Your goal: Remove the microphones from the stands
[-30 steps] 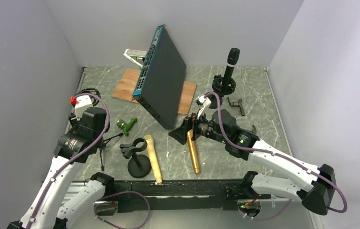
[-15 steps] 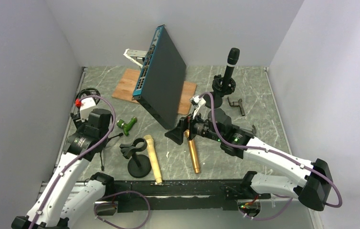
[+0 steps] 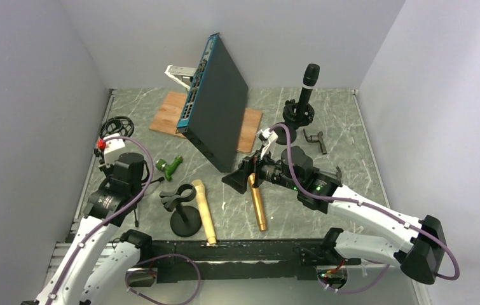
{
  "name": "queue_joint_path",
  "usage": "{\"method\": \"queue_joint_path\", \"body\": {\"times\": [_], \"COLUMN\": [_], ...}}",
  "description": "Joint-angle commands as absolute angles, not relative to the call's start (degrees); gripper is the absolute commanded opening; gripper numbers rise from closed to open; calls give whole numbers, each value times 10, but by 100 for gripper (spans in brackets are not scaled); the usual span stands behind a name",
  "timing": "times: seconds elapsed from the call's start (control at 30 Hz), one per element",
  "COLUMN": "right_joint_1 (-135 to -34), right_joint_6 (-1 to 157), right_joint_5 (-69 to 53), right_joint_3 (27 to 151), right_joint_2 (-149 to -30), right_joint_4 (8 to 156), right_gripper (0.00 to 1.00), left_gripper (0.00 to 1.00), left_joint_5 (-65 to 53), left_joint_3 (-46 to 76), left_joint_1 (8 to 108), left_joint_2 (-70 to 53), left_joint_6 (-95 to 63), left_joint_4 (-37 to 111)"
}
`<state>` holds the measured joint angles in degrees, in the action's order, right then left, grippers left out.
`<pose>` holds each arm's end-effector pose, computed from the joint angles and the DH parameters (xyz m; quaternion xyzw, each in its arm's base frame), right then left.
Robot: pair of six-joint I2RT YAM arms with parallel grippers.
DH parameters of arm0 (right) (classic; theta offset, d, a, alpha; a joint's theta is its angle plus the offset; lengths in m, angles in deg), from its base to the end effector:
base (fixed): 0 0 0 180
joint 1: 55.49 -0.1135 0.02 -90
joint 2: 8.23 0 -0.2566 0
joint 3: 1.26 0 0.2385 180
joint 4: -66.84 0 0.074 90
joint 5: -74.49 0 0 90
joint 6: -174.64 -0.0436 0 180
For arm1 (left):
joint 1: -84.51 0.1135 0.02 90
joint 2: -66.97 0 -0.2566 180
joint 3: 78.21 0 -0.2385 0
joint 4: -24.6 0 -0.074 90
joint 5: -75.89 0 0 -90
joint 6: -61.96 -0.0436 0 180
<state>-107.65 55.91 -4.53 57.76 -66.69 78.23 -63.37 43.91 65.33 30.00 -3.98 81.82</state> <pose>0.1400 0.1938 0.3126 -0.2155 0.7388 0.4676 0.4349 0.1245 -0.0083 0.2923 -0.2226 0.8023 0.1944 0.5186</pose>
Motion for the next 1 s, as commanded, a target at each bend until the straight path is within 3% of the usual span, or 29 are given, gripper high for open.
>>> {"method": "queue_joint_path", "body": {"times": [0.0,0.13,0.23,0.47,0.53,0.57,0.97], "right_joint_1": [-1077,-1078,-1078,-1078,-1079,-1078,-1078], "right_joint_6": [555,551,554,555,555,554,554], "right_joint_5": [-50,-51,-50,-49,-51,-53,-53], "right_joint_3": [573,565,574,577,574,571,567], "right_joint_2": [-657,-656,-662,-664,-663,-663,-667], "right_joint_4": [747,740,745,745,743,740,740], "right_gripper": [100,100,100,100,100,100,100], "left_gripper": [36,45,45,20,4,0,0], "left_joint_5": [-649,-674,-678,-617,-602,-598,-528], "left_joint_3": [437,430,434,453,452,451,447], "left_joint_1": [656,657,659,681,685,686,686], "left_joint_2": [290,280,286,303,300,298,328], "left_joint_6": [-52,-42,-55,-104,-105,-104,-34], "left_joint_4": [789,804,794,748,748,748,782]}}
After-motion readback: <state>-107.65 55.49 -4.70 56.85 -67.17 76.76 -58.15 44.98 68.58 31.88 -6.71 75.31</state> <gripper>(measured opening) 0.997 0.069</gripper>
